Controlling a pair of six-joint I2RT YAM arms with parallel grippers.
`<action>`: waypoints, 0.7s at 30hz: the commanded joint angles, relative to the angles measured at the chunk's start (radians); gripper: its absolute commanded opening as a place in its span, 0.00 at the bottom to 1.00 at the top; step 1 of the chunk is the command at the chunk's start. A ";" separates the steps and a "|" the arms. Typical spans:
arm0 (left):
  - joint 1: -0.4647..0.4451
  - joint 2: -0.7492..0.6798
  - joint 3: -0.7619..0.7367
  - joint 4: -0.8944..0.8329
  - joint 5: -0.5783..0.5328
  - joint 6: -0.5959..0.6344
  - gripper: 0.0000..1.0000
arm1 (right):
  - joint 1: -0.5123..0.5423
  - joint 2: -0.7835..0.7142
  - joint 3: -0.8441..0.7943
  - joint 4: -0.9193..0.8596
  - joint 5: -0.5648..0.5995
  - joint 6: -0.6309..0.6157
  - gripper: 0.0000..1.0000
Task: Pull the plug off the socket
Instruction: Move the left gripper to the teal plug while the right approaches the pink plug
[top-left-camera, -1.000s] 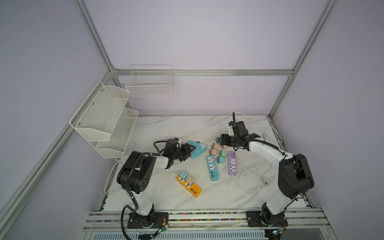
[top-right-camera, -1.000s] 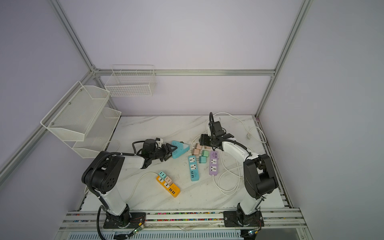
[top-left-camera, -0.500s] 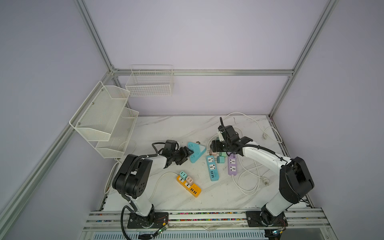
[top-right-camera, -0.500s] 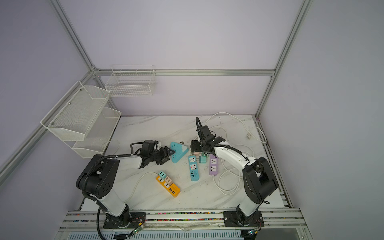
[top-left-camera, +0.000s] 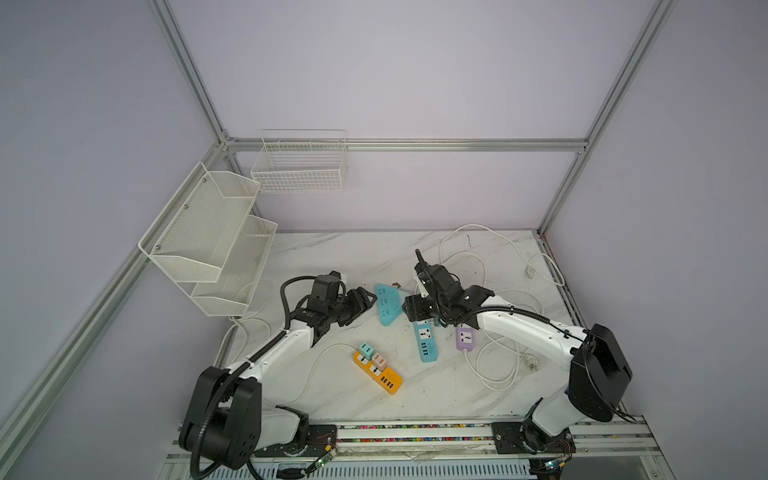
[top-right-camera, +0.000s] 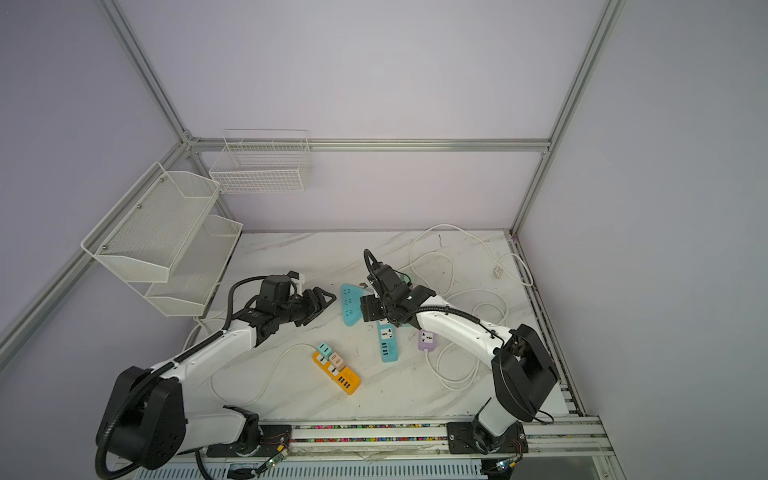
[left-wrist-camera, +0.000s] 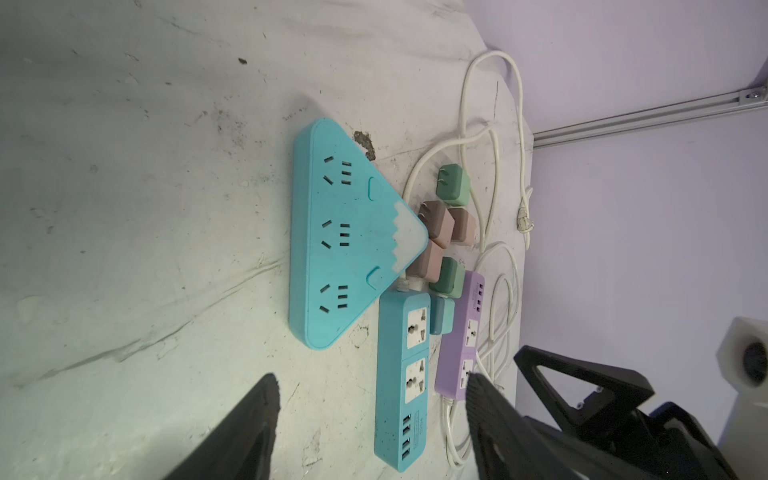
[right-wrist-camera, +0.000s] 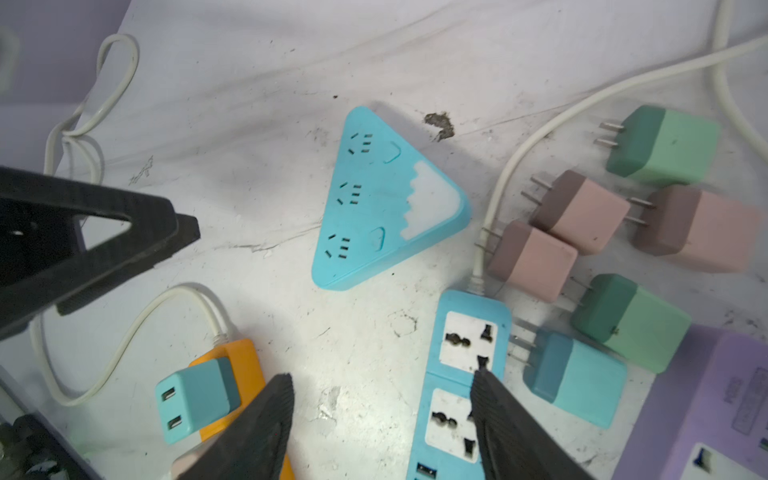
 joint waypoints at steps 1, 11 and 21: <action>0.006 -0.105 0.004 -0.164 -0.054 0.056 0.70 | 0.066 -0.035 -0.041 -0.005 0.053 0.045 0.70; 0.002 -0.404 -0.107 -0.413 -0.100 0.071 0.64 | 0.300 -0.023 -0.111 0.064 0.139 0.112 0.70; 0.001 -0.586 -0.266 -0.472 -0.070 0.005 0.60 | 0.457 0.021 -0.181 0.165 0.205 0.144 0.70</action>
